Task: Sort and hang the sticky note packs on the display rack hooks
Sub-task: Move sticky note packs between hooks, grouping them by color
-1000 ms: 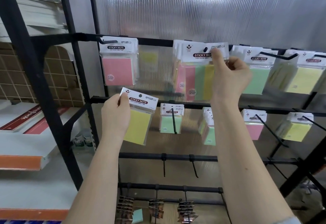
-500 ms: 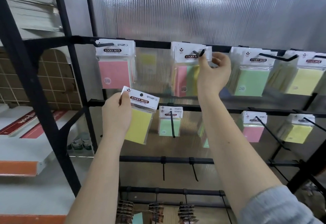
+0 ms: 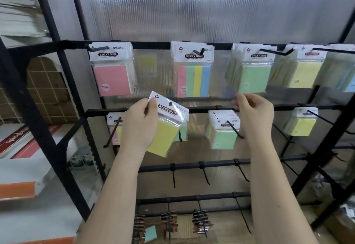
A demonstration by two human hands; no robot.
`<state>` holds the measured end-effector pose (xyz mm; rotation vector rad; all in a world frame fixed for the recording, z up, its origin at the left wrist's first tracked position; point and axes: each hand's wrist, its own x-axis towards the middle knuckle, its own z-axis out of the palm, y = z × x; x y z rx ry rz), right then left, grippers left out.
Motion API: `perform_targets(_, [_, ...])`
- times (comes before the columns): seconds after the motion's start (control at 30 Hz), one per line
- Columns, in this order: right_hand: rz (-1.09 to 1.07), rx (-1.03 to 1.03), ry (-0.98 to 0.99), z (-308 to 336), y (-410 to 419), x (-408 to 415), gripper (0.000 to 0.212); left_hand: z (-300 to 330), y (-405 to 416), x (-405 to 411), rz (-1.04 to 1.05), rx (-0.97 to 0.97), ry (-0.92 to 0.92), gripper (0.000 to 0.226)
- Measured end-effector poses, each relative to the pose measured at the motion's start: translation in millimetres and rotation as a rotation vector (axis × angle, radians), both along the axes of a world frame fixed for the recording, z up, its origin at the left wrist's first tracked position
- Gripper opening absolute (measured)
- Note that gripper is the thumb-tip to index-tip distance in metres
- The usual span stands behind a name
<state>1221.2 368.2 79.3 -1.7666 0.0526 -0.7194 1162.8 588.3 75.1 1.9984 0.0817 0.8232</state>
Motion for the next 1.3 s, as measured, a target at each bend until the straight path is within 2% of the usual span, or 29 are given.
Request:
perform_targets(0.2, [-0.034,-0.271,0.217,-27.5,-72.6,3.6,0.030,-2.4,-49.6,9.7,-0.093,0.051,0.067,0.042])
perform_targets(0.4, [-0.016,-0.310,0.290,-42.7,-156.7,20.9,0.024,2.7,-120.1,24.3,-0.064,0.070,0.017,0.043])
perform_targets(0.57, [0.088,-0.360,0.331,-49.9,-237.7,43.5,0.028,-2.7,-209.0,33.3,-0.054,-0.010,-0.052,0.047])
perform_targets(0.7, [0.156,-0.352,0.315,-47.6,-287.9,54.0,0.025,-0.3,-270.9,39.8,-0.050,-0.131,-0.104,0.049])
perform_targets(0.8, [0.182,-0.319,0.269,-44.3,-313.8,57.9,0.022,11.8,-313.0,39.8,-0.071,-0.187,-0.173,0.040])
perform_targets(1.17, [0.177,-0.243,0.267,-45.2,-365.0,77.7,0.018,59.3,-381.0,81.7,-0.114,-0.119,-0.352,0.047])
perform_targets(1.3, [0.145,-0.223,0.266,-44.3,-369.6,85.0,0.019,70.3,-392.6,102.1,-0.173,-0.127,-0.358,0.046])
